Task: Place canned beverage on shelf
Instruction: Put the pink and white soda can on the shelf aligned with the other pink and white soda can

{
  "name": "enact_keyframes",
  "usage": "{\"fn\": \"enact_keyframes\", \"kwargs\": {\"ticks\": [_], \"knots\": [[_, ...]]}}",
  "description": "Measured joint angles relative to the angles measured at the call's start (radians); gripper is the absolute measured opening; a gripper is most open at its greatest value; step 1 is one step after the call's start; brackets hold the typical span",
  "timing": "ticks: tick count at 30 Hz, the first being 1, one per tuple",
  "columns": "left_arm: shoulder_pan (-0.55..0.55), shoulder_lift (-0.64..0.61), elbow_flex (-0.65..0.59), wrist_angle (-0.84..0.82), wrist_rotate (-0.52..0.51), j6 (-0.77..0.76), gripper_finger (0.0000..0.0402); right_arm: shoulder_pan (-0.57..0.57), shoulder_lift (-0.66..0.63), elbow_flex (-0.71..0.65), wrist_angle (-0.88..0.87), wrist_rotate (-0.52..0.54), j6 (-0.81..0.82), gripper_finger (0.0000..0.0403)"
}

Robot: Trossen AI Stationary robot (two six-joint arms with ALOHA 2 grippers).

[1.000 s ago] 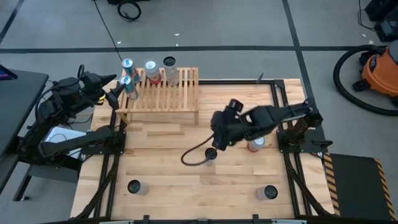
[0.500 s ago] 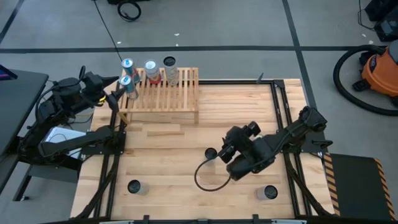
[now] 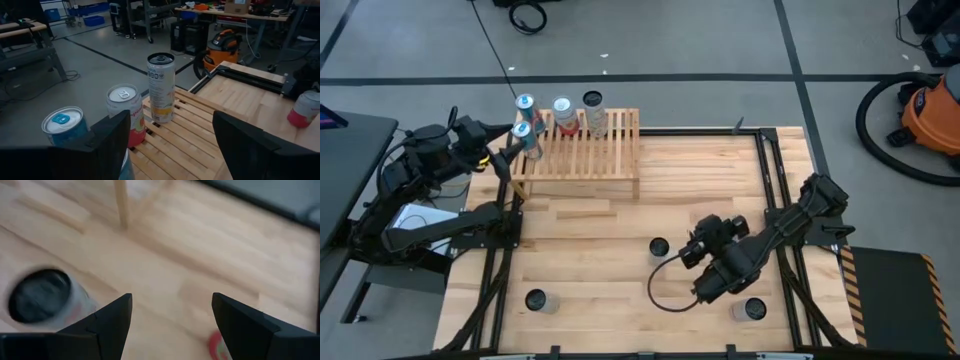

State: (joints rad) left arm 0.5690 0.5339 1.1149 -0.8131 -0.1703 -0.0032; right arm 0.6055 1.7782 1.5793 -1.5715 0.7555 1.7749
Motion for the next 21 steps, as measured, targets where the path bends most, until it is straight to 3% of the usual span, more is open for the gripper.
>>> {"fn": "enact_keyframes", "kwargs": {"ticks": [6, 15, 21], "knots": [[0.0, 0.0, 0.0, 0.0, 0.0, 0.0, 0.0284, 0.033, 0.0, -0.047, 0.0, -0.133, 0.085, 0.0284], [0.0, 0.0, 0.0, 0.0, 0.0, -0.017, 0.0284, 0.07, -0.037, -0.048, 0.0, -0.2, 0.085, 0.0284], [0.0, 0.0, 0.0, 0.0, 0.0, -0.019, 0.0284, 0.111, -0.056, -0.048, 0.005, -0.144, 0.107, 0.0284]]}}
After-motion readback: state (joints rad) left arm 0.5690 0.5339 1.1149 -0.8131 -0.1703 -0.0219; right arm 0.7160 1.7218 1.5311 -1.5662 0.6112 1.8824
